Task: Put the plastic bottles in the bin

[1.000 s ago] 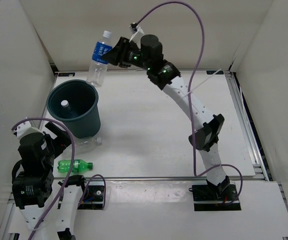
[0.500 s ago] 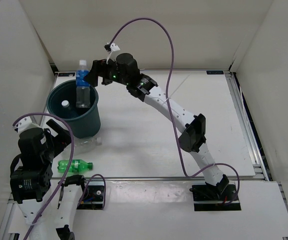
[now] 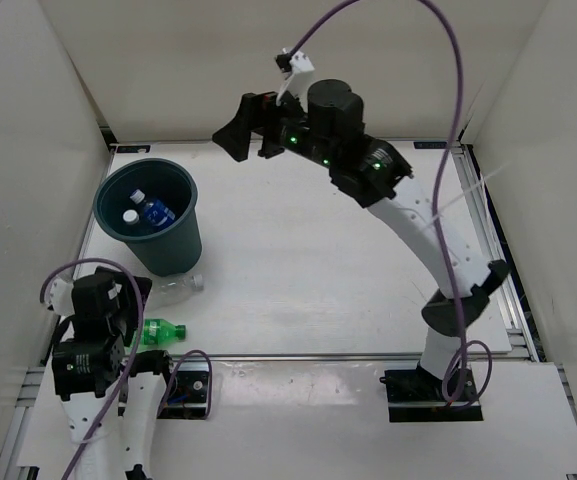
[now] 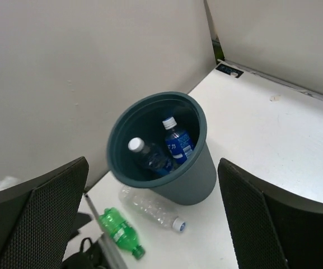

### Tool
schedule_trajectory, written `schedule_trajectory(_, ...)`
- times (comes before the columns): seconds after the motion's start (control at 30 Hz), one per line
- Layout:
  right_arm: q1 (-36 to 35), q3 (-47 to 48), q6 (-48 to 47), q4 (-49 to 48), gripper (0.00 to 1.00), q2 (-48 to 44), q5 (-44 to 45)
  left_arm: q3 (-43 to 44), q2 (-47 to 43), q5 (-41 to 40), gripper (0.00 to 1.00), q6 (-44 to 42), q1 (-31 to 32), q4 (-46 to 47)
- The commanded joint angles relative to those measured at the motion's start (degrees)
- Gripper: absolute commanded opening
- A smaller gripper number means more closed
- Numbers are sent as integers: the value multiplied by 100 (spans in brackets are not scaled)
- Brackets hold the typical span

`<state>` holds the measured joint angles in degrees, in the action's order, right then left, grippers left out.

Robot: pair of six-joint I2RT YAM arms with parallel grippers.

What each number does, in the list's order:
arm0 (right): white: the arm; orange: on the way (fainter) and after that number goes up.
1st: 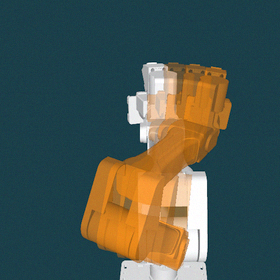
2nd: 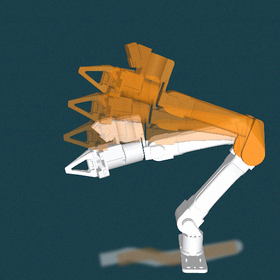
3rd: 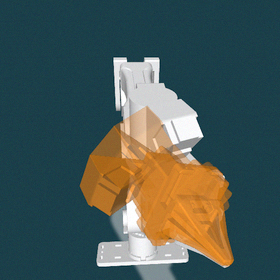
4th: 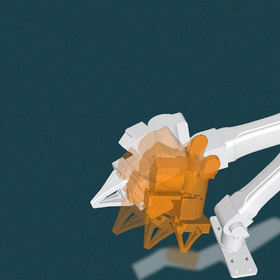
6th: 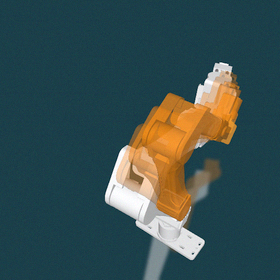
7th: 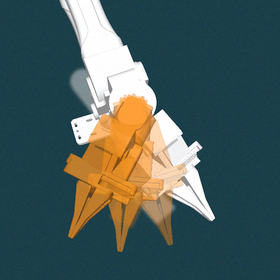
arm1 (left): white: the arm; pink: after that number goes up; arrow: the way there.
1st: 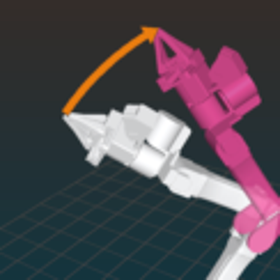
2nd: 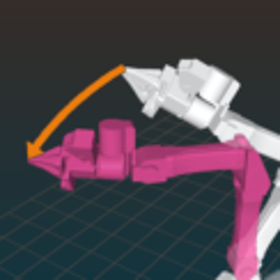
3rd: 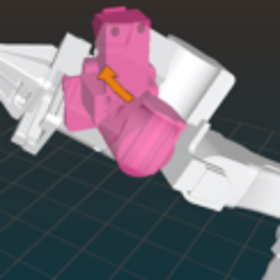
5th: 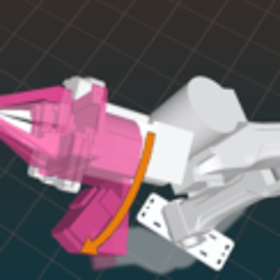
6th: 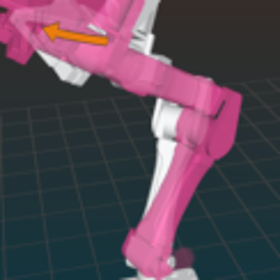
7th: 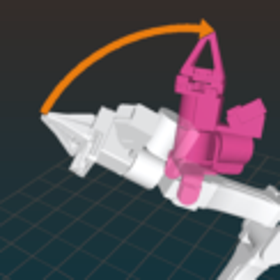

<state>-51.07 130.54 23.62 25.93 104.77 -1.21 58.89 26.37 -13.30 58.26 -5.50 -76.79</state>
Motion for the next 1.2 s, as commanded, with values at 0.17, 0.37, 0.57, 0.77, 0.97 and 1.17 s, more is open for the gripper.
schedule_trajectory(0.17, -105, -204, 170, 1414, 100, -562, -573, -1755, -597, -199, 100, 2619, 22, 594)
schedule_trajectory(0.37, 97, -318, 161, 1888, 100, -975, -1055, -2286, -108, -268, 100, 3140, 22, 990)
schedule_trajectory(0.57, 632, -1170, 214, 1889, 100, -1529, -1592, -2339, 781, -577, 100, 2972, 22, 1105)
schedule_trajectory(0.77, 1247, -1504, 389, 2109, 100, -1705, -1970, -2391, 1932, -507, 100, 3279, 22, 1035)
schedule_trajectory(0.97, 1591, -1927, 609, 2161, 100, -1890, -2225, -2286, 2592, -402, 99, 3570, -39, 824)
schedule_trajectory(1.17, 1767, -2077, 671, 2162, 100, -1890, -2278, -2513, 2830, -226, 93, 3456, -329, 911)
